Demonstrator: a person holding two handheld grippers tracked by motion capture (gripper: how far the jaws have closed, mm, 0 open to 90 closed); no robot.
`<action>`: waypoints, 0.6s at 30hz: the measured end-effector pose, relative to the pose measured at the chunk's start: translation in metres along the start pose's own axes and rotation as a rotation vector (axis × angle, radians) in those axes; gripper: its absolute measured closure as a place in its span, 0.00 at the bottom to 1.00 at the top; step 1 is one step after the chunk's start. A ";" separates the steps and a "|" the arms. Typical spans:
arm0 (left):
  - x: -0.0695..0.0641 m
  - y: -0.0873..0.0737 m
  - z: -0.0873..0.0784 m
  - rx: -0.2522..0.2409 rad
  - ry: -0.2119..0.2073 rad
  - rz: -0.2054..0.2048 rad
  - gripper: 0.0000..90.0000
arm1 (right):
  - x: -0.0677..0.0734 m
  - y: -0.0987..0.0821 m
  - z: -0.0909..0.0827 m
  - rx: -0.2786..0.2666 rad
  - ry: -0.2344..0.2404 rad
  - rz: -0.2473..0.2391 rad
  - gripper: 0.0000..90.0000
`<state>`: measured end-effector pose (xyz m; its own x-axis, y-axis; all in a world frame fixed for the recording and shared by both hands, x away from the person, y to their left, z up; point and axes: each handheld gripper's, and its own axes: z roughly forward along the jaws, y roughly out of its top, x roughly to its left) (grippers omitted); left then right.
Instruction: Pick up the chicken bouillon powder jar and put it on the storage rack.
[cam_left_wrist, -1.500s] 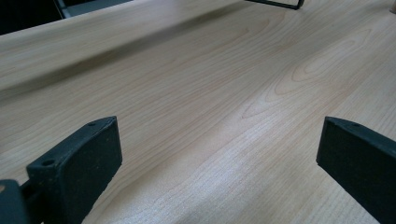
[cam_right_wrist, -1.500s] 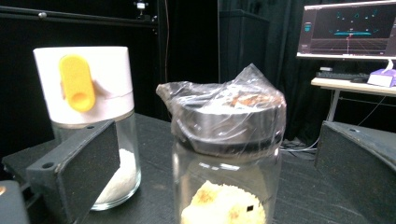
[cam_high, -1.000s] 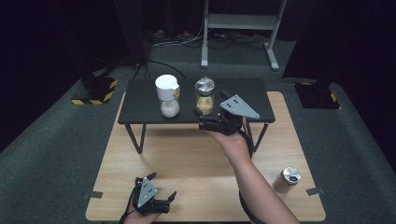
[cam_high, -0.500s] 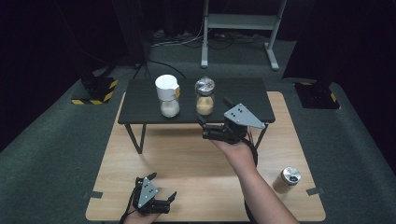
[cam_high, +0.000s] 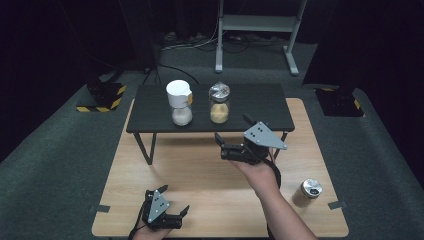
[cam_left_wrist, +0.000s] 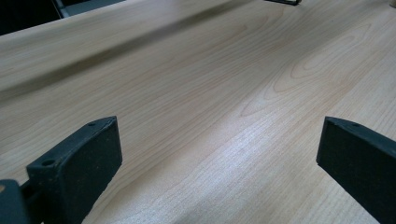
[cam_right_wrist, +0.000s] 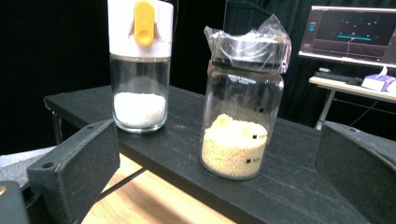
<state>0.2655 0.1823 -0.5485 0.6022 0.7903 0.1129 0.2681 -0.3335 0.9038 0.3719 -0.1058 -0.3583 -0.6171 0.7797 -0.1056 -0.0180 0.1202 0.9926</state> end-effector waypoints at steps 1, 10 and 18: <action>0.000 0.000 0.000 0.000 0.000 0.000 0.00 | 0.000 -0.001 -0.001 0.002 -0.001 -0.001 0.00; 0.000 0.000 0.000 -0.001 0.002 0.001 0.00 | -0.002 -0.016 -0.008 0.042 -0.012 -0.011 0.00; -0.001 0.000 0.000 0.001 0.004 0.006 0.00 | -0.003 -0.028 -0.015 0.057 -0.029 -0.014 0.00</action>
<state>0.2651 0.1818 -0.5485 0.6010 0.7901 0.1202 0.2653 -0.3391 0.9026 0.3625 -0.1208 -0.3852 -0.5942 0.7950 -0.1224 0.0183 0.1655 0.9860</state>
